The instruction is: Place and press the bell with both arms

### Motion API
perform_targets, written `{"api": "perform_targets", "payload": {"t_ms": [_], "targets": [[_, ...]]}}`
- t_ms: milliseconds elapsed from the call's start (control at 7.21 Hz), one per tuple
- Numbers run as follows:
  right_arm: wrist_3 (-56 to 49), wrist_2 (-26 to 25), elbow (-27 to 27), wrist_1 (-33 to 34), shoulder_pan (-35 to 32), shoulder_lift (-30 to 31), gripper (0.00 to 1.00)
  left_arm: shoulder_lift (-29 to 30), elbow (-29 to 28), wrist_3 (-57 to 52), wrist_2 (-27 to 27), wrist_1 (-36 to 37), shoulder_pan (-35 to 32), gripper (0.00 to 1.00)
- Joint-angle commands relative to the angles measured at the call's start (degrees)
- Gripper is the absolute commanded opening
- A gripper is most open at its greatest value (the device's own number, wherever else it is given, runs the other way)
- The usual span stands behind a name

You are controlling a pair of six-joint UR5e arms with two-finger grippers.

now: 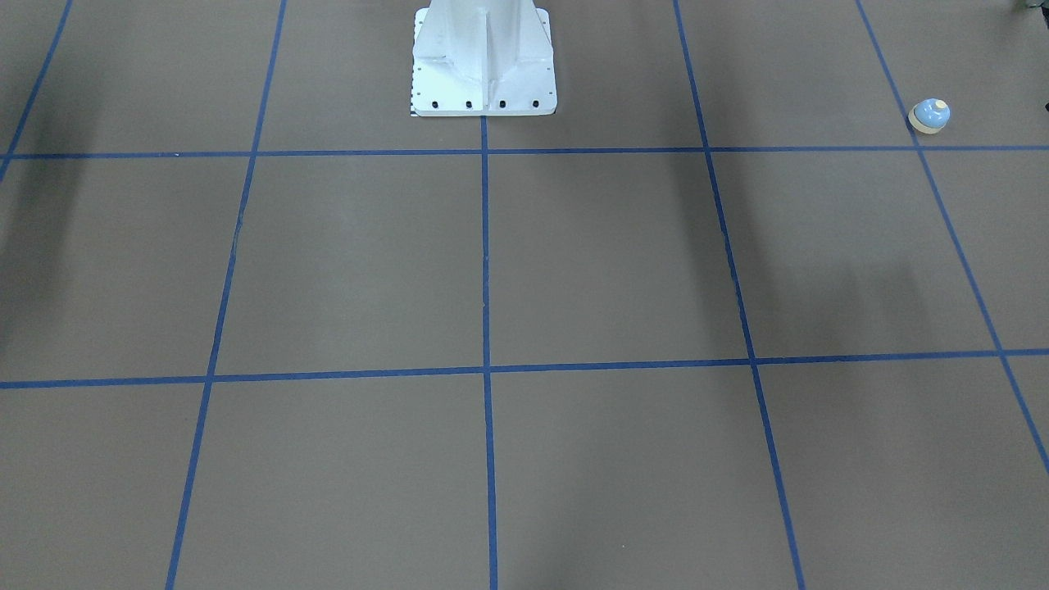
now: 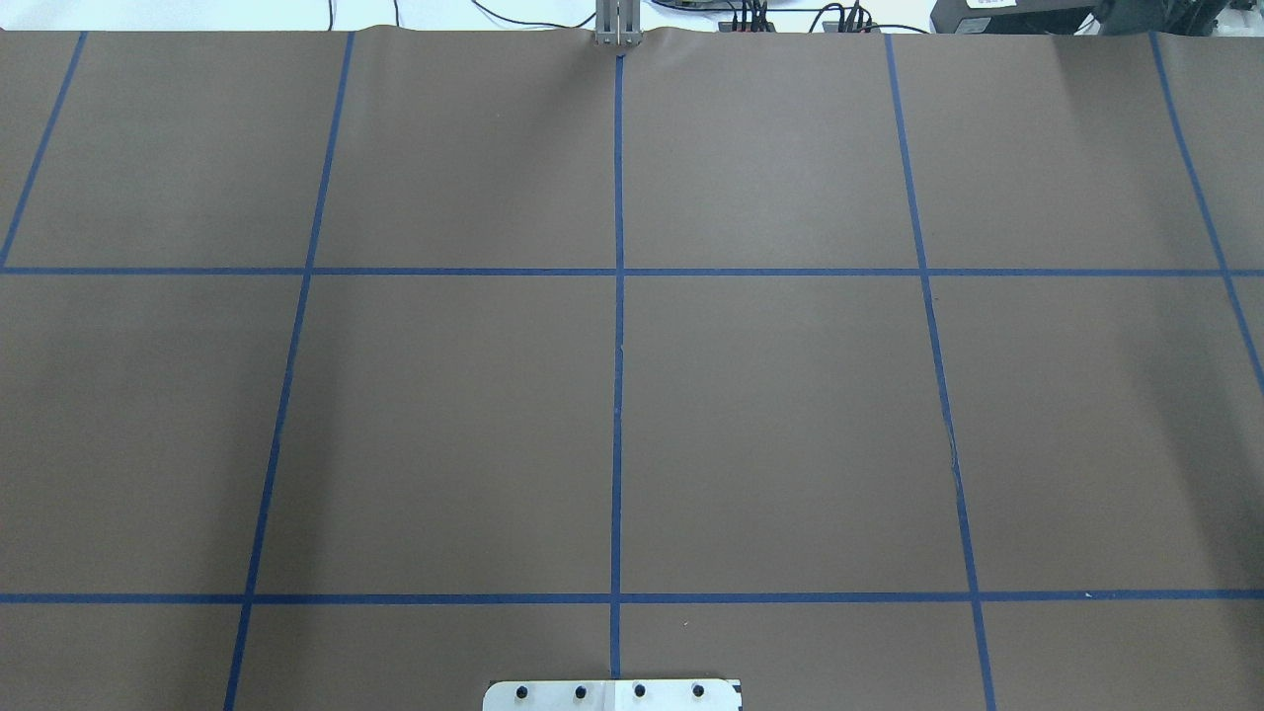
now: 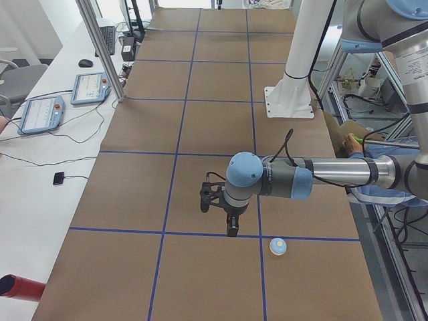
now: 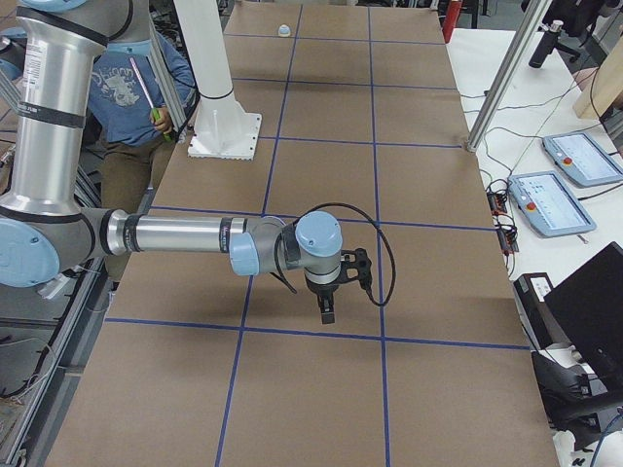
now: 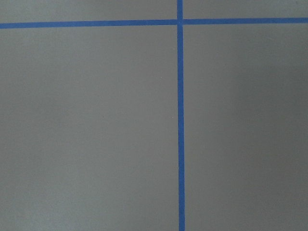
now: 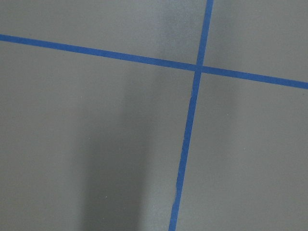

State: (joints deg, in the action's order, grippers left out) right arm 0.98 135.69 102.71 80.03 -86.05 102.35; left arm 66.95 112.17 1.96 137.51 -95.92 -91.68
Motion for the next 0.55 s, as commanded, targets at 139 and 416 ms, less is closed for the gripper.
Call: {"api": "perform_targets", "payload": {"t_ms": [139,416], "targets": [[0.1,0.0,-0.1,0.0,0.0,-0.1,1.00,-0.9,-0.6,1.7,2.8,0.1,0.3,0.99],[0.1,0.0,-0.6,0.3,0.1,0.0,1.00,-0.6,-0.7,1.5,2.2,0.1,6.3,0.99]]}}
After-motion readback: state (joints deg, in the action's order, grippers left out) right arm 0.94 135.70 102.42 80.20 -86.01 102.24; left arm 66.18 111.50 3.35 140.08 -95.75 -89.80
